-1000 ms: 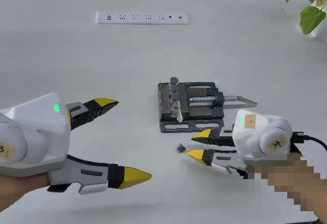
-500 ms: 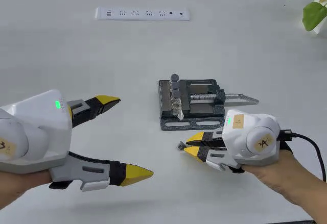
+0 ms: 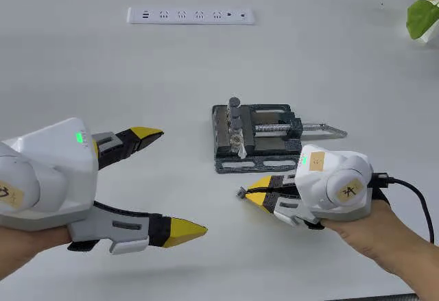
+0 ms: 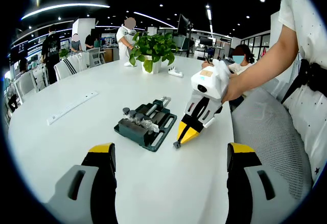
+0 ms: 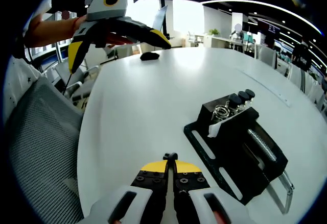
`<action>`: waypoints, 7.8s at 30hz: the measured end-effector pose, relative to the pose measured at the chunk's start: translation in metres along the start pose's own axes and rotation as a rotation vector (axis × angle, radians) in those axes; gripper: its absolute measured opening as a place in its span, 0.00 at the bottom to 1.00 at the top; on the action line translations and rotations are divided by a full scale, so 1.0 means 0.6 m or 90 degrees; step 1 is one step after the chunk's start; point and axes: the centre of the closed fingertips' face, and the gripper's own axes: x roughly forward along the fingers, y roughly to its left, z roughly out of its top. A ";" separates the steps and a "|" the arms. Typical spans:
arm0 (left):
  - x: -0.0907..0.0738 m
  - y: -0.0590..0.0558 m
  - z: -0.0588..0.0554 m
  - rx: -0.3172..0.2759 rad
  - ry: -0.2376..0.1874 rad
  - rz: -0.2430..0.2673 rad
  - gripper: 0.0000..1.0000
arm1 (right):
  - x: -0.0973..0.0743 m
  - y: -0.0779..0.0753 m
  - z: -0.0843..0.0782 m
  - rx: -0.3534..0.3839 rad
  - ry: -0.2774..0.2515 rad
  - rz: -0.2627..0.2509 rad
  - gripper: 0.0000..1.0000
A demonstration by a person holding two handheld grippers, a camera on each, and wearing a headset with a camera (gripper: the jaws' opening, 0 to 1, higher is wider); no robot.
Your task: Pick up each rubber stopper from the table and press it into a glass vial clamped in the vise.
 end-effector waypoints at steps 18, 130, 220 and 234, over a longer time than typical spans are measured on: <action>0.003 -0.005 0.004 0.002 -0.007 0.003 0.88 | -0.005 -0.002 0.001 0.014 -0.002 -0.021 0.00; 0.004 -0.052 0.160 0.000 -0.167 -0.062 0.04 | -0.221 0.044 0.250 0.153 -0.288 0.067 0.09; -0.076 -0.124 0.257 -0.083 -0.305 -0.265 0.04 | -0.294 0.116 0.342 0.102 -0.408 0.271 0.06; -0.073 -0.108 0.242 -0.074 -0.293 -0.239 0.12 | -0.282 0.101 0.329 0.111 -0.373 0.258 0.06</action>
